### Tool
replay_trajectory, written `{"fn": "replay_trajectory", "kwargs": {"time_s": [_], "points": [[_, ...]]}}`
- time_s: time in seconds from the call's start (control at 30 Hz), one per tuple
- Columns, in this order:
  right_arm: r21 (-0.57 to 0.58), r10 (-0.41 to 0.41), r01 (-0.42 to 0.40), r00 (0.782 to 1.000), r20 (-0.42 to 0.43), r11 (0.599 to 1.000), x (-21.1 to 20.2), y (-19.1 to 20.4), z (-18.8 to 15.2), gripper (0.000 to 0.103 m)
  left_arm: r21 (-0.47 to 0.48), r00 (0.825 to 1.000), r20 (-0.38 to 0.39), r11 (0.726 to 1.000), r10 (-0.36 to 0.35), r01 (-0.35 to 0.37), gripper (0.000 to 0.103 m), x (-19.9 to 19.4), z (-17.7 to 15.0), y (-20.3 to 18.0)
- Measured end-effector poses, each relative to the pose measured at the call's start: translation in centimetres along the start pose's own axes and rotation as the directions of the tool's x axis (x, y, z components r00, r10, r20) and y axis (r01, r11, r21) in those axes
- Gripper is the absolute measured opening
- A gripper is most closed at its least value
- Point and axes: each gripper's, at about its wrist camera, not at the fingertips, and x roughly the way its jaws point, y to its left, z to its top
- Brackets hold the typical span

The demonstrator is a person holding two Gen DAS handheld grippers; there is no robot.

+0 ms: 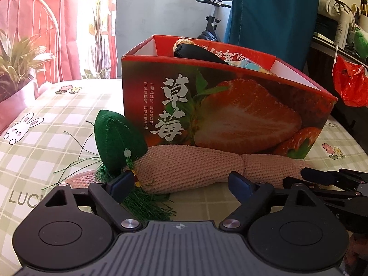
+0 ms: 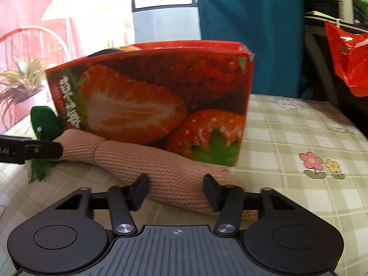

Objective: Organize soft objects
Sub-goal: 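Withdraw the left tool and lower it to the pink knitted strip, then close the left tool on the middle of the pink strip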

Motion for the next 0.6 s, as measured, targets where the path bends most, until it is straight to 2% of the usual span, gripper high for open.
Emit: {"fn": "replay_trajectory", "kwargs": {"time_s": [0.07, 0.3, 0.33, 0.47, 0.6], "points": [[-0.007, 0.012, -0.012, 1.0, 0.002, 1.0, -0.1, 0.1, 0.0, 0.034, -0.003, 1.0, -0.004, 1.0, -0.004, 0.004, 0.09, 0.3, 0.0, 0.2], [-0.007, 0.03, -0.03, 1.0, 0.008, 1.0, -0.2, 0.1, 0.0, 0.017, -0.051, 1.0, -0.006, 0.999, -0.017, 0.016, 0.089, 1.2, 0.3, 1.1], [-0.005, 0.029, -0.029, 1.0, 0.01, 1.0, -0.2, 0.0, 0.0, 0.015, -0.055, 1.0, -0.004, 0.998, -0.024, 0.024, 0.087, 1.2, 0.4, 1.3], [-0.003, 0.032, -0.032, 0.999, 0.014, 0.999, -0.3, -0.1, 0.0, 0.014, -0.069, 1.0, -0.002, 0.997, -0.028, 0.027, 0.071, 1.7, 0.7, 1.8], [0.002, 0.033, -0.033, 0.999, 0.023, 0.999, -0.5, -0.3, -0.1, 0.015, -0.095, 1.0, -0.004, 0.995, -0.025, 0.025, 0.066, 1.6, 0.9, 1.9]]}}
